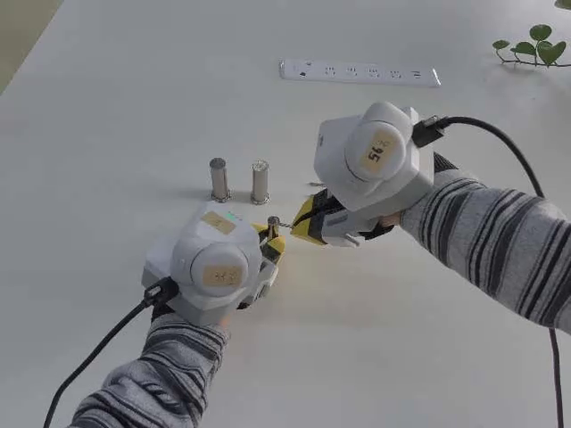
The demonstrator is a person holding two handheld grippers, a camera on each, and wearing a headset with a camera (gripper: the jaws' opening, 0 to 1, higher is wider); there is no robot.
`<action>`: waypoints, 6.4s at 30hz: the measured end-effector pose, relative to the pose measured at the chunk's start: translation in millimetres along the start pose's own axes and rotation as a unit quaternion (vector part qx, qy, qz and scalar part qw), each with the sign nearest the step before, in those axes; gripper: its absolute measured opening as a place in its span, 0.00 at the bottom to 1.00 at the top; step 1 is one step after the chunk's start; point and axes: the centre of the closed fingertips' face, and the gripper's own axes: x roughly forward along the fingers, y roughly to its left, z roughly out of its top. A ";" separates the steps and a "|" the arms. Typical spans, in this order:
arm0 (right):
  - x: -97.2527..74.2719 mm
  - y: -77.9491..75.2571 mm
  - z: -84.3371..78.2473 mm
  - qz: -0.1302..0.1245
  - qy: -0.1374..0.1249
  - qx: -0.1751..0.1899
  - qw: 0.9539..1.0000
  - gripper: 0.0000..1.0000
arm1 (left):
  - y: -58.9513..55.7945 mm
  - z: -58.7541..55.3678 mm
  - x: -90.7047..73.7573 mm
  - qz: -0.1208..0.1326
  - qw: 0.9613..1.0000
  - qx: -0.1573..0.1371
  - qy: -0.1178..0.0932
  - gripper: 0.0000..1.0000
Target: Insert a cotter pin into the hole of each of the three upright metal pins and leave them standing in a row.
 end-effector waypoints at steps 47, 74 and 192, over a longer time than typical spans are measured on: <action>-1.8 -1.0 10.2 -0.013 -0.023 -0.003 1.000 0.00 | 0.4 -1.8 -1.3 0.031 0.999 -0.018 -0.004 0.05; -22.7 -12.6 -27.2 -0.071 -0.057 0.169 0.981 0.11 | 40.4 -6.8 -11.5 0.055 0.998 -0.021 0.006 0.05; 53.8 -77.4 33.0 -0.106 -0.190 0.268 0.939 0.10 | 58.4 8.8 -76.3 0.020 0.998 -0.056 -0.021 0.99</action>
